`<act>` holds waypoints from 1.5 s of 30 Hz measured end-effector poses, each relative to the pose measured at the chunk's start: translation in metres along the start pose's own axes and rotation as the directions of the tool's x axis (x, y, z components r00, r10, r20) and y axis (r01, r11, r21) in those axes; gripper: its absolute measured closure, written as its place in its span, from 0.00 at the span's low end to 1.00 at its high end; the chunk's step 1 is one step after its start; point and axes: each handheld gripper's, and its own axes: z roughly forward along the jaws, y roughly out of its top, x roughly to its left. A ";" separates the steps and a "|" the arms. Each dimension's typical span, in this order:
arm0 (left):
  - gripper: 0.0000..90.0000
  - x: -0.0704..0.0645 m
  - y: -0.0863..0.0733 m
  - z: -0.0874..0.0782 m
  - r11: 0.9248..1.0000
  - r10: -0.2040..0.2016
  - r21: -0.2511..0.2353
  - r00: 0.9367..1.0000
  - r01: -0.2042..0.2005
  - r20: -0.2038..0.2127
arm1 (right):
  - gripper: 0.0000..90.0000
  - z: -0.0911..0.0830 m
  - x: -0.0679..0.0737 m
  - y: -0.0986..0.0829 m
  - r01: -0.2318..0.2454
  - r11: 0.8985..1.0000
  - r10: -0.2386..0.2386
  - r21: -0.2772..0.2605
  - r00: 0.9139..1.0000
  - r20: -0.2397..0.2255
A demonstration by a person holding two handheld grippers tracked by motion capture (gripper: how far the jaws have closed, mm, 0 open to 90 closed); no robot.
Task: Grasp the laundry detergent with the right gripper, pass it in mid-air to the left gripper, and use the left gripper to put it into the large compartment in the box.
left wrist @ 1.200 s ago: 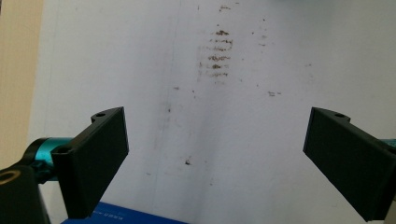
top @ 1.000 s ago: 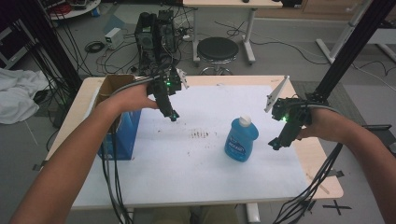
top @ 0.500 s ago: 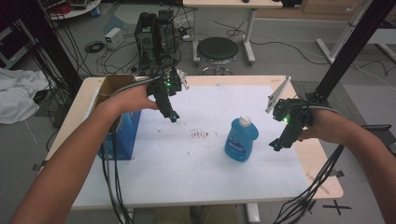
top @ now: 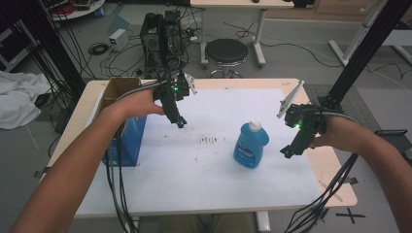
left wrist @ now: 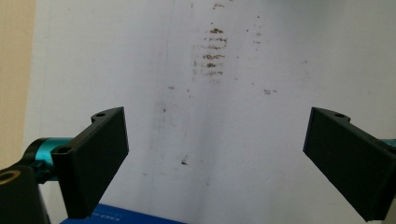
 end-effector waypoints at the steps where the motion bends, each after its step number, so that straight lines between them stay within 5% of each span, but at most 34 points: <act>1: 0.07 0.000 0.000 0.001 1.000 0.000 -0.002 1.000 0.000 -0.002 | 0.03 0.000 0.000 0.000 -0.004 1.000 0.004 0.000 1.000 0.002; 13: 0.07 -0.003 -0.003 0.000 1.000 -0.005 -0.006 1.000 0.005 -0.001 | 0.03 -0.002 0.004 -0.002 -0.061 0.998 0.062 -0.021 0.998 0.027; 23: 0.07 -0.005 -0.005 0.002 1.000 -0.002 -0.007 1.000 0.002 -0.005 | 0.03 0.007 0.009 -0.005 -0.175 0.983 0.176 -0.048 0.984 0.022; 32: 0.07 -0.003 -0.006 0.004 1.000 0.003 -0.003 1.000 -0.003 0.003 | 0.03 0.018 0.007 -0.013 -0.213 0.972 0.213 -0.097 0.977 -0.010; 38: 0.07 -0.003 -0.006 0.005 1.000 0.002 -0.006 1.000 -0.002 0.005 | 0.03 0.026 0.005 -0.021 -0.227 0.960 0.223 -0.162 0.974 -0.040; 40: 0.07 -0.003 -0.007 0.005 1.000 0.001 -0.005 1.000 -0.001 0.008 | 0.03 0.030 0.005 -0.023 -0.255 0.948 0.250 -0.190 0.967 -0.052; 45: 0.07 -0.002 -0.007 0.006 1.000 0.003 -0.002 1.000 -0.003 0.008 | 0.03 0.044 0.004 -0.029 -0.242 0.932 0.230 -0.272 0.970 -0.076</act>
